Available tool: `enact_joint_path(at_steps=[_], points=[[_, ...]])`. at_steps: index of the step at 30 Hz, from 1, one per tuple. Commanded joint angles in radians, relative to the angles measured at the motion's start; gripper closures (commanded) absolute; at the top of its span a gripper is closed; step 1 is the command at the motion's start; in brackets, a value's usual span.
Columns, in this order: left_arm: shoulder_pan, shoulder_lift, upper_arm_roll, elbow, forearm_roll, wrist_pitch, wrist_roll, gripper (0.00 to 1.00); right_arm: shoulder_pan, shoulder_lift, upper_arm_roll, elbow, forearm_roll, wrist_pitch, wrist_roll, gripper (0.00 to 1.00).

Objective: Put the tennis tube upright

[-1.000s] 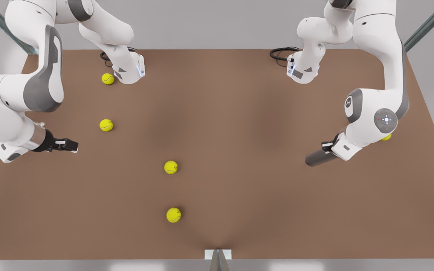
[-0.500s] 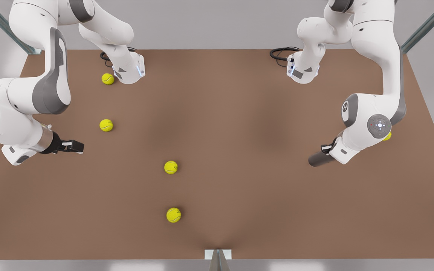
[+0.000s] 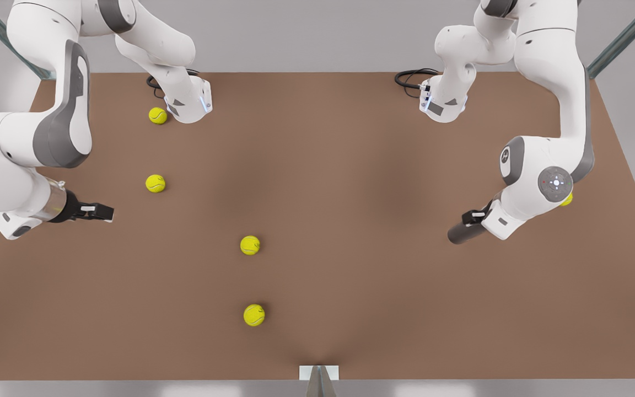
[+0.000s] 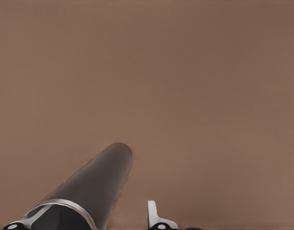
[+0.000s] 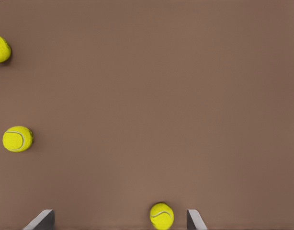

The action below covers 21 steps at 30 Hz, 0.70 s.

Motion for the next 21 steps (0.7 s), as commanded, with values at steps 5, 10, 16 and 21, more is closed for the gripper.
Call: enact_joint_path(at_steps=[5,10,16,21], points=[[-0.012,-0.014,0.0,0.0,0.001,-0.005,-0.012,0.0,0.02,0.0,0.001,0.008,-0.072,0.006,-0.001,0.0],[-0.012,-0.041,0.0,0.0,0.001,-0.006,-0.011,0.0,0.019,0.0,0.006,0.019,-0.061,0.006,-0.001,0.0],[-0.006,-0.061,0.002,0.182,0.001,-0.233,-0.011,0.0,0.019,0.001,0.006,0.022,-0.06,0.006,-0.004,0.0],[0.011,-0.055,-0.003,0.383,0.024,-0.5,-0.006,0.0,0.014,0.001,0.006,0.022,-0.035,0.005,-0.004,0.0]])
